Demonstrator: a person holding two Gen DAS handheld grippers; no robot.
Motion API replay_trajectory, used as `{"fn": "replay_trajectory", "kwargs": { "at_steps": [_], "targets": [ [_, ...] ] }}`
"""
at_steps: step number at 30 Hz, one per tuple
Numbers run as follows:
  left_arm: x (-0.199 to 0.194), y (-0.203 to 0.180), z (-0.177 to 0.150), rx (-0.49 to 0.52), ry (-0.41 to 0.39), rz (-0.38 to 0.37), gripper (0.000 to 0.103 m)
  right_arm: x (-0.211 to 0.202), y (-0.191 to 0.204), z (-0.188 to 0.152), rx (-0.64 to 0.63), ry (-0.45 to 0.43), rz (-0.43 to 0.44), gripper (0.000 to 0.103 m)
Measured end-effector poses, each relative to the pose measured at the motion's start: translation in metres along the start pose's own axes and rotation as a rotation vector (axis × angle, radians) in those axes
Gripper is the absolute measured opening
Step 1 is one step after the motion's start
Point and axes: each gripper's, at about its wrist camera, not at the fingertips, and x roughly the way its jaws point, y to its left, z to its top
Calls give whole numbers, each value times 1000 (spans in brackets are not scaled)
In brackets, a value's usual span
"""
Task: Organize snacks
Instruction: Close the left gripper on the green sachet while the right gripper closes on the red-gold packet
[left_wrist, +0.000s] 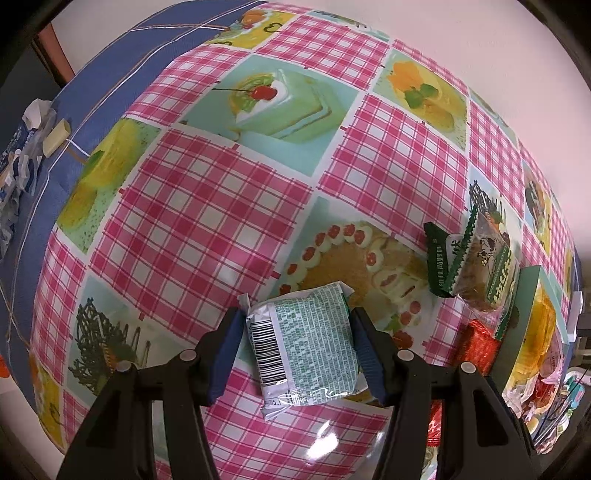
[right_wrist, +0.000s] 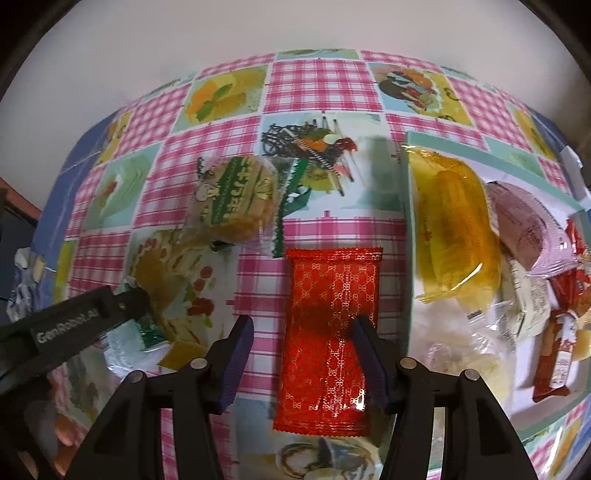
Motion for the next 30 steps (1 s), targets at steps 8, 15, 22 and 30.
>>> {"fn": "replay_trajectory", "kwargs": {
  "at_steps": [8,15,22,30],
  "targets": [
    [1,3,0,-9,1,-4,61,-2,5,0,26,12,134,59],
    [3,-2,-1,11,-3,19,61,-10,4,1,-27,-30,47,59],
    [5,-12,-3,37,-4,37,61,0,-10,-4,0,31,60,59],
    [7,-27,-7,80,0,38,61,2,2,-12,-30,46,80,60]
  ]
}}
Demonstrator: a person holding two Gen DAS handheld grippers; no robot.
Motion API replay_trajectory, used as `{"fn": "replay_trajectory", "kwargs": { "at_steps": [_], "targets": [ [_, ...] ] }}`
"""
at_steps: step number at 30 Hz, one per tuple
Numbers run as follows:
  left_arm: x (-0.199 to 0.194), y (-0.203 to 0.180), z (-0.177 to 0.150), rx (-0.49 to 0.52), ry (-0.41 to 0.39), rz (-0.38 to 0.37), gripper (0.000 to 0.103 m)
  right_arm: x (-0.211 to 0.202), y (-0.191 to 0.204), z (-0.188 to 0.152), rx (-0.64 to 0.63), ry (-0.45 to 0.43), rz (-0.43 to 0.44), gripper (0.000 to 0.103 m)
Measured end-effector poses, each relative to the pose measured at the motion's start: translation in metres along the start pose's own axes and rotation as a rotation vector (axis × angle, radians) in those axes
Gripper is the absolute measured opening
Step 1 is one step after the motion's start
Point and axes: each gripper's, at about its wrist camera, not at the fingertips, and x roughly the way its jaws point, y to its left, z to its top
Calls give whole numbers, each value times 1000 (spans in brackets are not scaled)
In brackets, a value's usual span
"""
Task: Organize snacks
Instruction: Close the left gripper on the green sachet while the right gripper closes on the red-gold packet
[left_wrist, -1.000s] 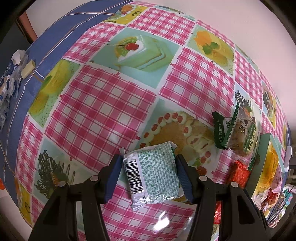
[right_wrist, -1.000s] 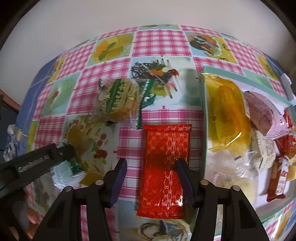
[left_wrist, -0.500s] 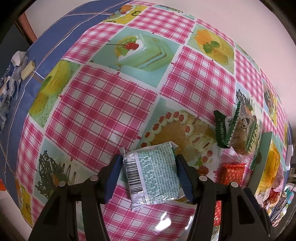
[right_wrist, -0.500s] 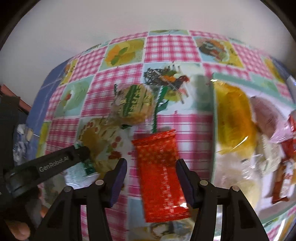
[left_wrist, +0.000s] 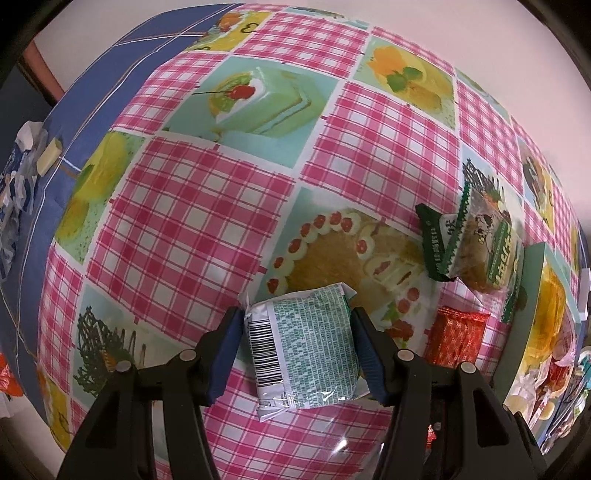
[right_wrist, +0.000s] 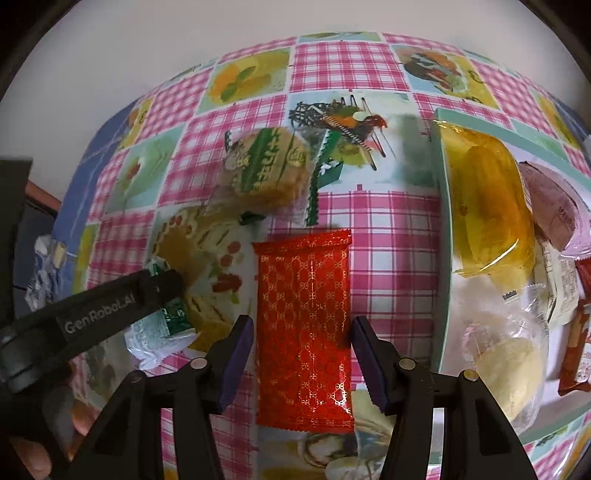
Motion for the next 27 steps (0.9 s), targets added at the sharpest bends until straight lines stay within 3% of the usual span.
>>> {"fn": "replay_trajectory", "kwargs": {
  "at_steps": [12,27],
  "targets": [
    [7,-34,-4,69,-21,74,61,10,30,-12,-148,-52,-152,60],
    [4,-31,-4,64,-29,71,58,9,28,-15,-150,-64,-138,56]
  ]
}}
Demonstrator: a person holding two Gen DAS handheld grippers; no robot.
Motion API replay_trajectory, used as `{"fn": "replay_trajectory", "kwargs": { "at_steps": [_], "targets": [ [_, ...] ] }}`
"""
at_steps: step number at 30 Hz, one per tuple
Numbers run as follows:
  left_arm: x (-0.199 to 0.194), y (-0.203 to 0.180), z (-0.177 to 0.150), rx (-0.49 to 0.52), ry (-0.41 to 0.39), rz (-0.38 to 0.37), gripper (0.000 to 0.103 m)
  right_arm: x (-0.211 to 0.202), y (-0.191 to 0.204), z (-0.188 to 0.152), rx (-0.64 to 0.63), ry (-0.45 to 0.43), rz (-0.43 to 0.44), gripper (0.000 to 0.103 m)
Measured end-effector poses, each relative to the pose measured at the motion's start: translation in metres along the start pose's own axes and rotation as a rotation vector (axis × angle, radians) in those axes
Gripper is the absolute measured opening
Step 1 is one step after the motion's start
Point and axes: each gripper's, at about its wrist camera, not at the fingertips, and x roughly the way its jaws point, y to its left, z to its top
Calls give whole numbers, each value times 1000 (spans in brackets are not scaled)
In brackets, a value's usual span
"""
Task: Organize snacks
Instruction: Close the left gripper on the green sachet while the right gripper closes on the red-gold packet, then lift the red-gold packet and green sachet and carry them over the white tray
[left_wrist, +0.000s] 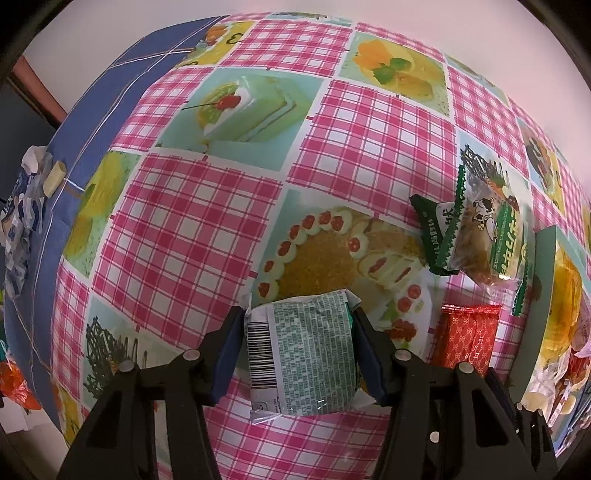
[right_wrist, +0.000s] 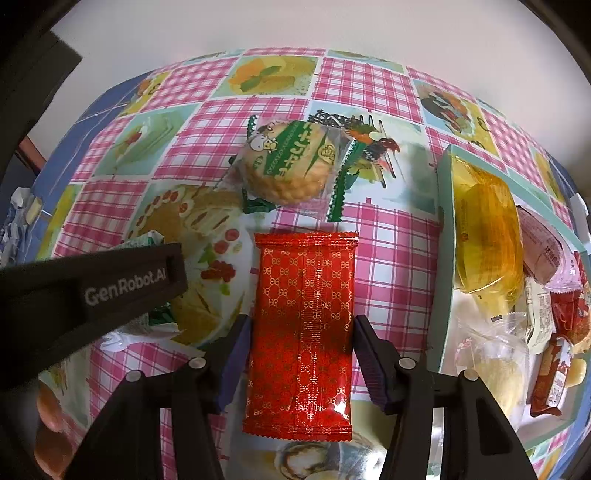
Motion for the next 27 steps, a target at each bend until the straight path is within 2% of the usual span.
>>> {"fn": "replay_trajectory", "kwargs": {
  "at_steps": [4,8,18,27],
  "targets": [
    [-4,4,0,-7,1,2,57,-2,-4,1,11,3,9,49],
    [-12,5,1,-10,-13,0,56,-7,-5,2,14,-1,21,49],
    [-58,12,2,-5,-110,-5,55,-43,-22,10,90,-53,85,49],
    [-97,-1,-1,8,-202,-11,55,-69,-40,12,144,-105,119,49]
  ]
}}
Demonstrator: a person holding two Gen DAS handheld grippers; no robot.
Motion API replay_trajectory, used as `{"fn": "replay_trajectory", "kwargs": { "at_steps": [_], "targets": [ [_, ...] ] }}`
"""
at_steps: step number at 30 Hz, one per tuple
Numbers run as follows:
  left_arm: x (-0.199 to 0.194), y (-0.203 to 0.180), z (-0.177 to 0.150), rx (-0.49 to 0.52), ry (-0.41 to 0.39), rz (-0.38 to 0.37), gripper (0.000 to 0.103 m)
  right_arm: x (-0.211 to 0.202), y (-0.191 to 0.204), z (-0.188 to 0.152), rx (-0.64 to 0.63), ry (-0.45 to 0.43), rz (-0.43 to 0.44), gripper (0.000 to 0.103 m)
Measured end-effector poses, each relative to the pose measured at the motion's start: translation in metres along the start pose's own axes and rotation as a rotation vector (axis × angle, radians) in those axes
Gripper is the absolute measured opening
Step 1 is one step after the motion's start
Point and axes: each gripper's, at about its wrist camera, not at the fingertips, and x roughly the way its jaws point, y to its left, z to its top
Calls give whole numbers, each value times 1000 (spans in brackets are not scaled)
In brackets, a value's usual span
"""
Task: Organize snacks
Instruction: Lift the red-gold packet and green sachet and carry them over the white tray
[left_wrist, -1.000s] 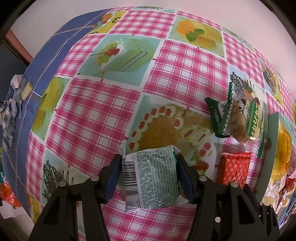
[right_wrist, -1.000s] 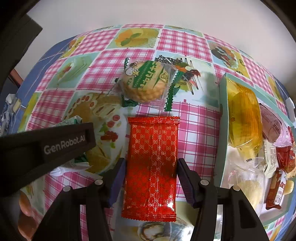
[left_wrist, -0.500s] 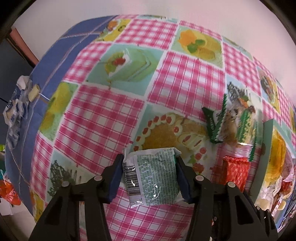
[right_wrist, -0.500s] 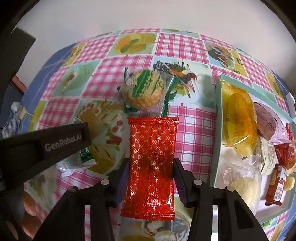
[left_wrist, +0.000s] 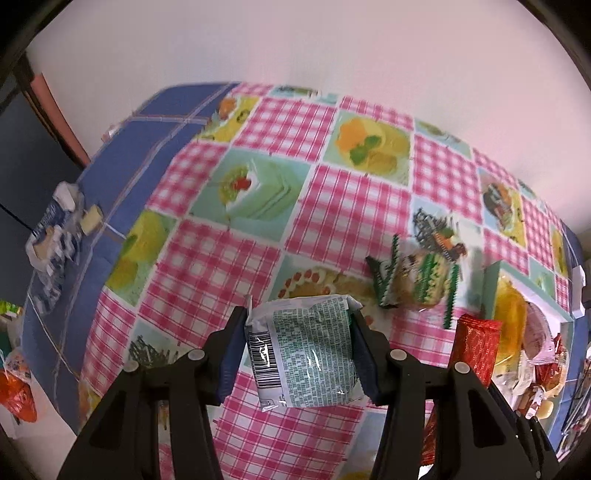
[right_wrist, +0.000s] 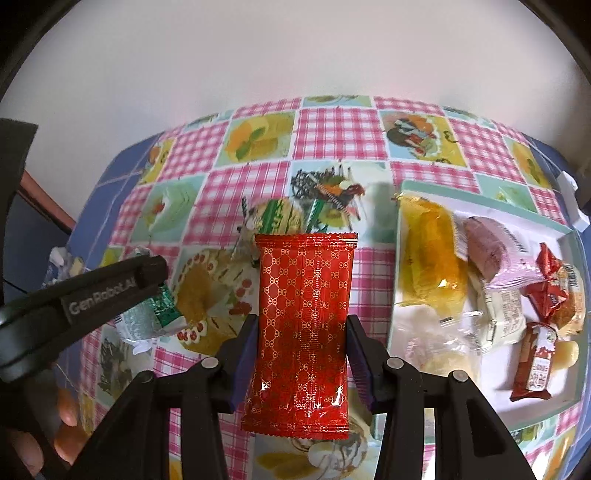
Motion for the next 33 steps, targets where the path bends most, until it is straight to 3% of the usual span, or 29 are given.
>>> {"fn": "replay_trajectory", "kwargs": {
  "at_steps": [8,13,27,33],
  "targets": [
    [-28,-36,-3,64,-64,-53,55,-16,-31,5,70,-29,-8,49],
    [-42,-71,-14,137,-91,-100,55,-31,-65,8,136,-60,-68,49],
    [-62,-163,-58,347,-84,-246,55,-72,-202,-11,455,-116,-259,49],
    [-55,-205,-85,459,-49,-270,55,-78,-236,-25,548,-113,-251,49]
  ]
}}
